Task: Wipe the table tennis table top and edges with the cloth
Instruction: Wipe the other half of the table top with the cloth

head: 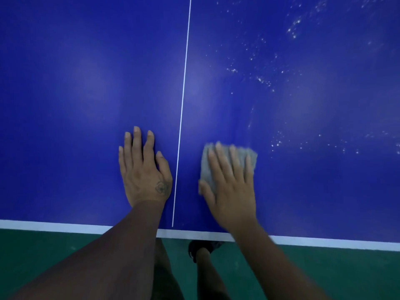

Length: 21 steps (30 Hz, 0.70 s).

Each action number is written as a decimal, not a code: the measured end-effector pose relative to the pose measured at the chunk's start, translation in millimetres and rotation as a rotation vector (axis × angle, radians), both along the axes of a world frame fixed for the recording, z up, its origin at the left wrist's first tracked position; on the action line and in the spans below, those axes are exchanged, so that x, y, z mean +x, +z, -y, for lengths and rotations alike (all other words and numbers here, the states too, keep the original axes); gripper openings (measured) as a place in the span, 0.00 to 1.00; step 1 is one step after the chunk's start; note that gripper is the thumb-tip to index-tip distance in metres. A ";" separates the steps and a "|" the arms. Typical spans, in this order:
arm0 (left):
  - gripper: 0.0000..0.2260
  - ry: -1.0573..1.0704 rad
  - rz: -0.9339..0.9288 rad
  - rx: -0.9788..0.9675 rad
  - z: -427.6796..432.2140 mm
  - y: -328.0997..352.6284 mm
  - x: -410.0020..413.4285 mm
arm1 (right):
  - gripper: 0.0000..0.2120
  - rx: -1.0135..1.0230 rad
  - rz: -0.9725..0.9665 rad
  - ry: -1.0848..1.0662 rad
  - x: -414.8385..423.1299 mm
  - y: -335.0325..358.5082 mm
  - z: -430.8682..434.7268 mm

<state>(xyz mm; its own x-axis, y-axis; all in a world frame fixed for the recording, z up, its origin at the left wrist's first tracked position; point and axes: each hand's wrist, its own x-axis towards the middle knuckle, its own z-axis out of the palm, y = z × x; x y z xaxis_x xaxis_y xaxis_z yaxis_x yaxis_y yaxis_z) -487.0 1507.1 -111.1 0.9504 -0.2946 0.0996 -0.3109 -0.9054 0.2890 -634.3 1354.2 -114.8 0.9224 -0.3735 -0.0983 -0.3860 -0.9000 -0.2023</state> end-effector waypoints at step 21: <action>0.23 0.004 -0.019 -0.005 -2.6 0.3 1.4 | 0.35 -0.074 0.035 -0.209 67.7 -1.5 95.5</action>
<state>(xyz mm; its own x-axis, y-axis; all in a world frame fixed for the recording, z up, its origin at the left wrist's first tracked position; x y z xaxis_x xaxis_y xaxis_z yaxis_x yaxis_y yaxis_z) -485.6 1509.8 -110.7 0.9534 -0.2899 0.0831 -0.3014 -0.9053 0.2995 -566.6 1258.7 -116.3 0.8265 -0.5619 -0.0333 -0.5597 -0.8140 -0.1554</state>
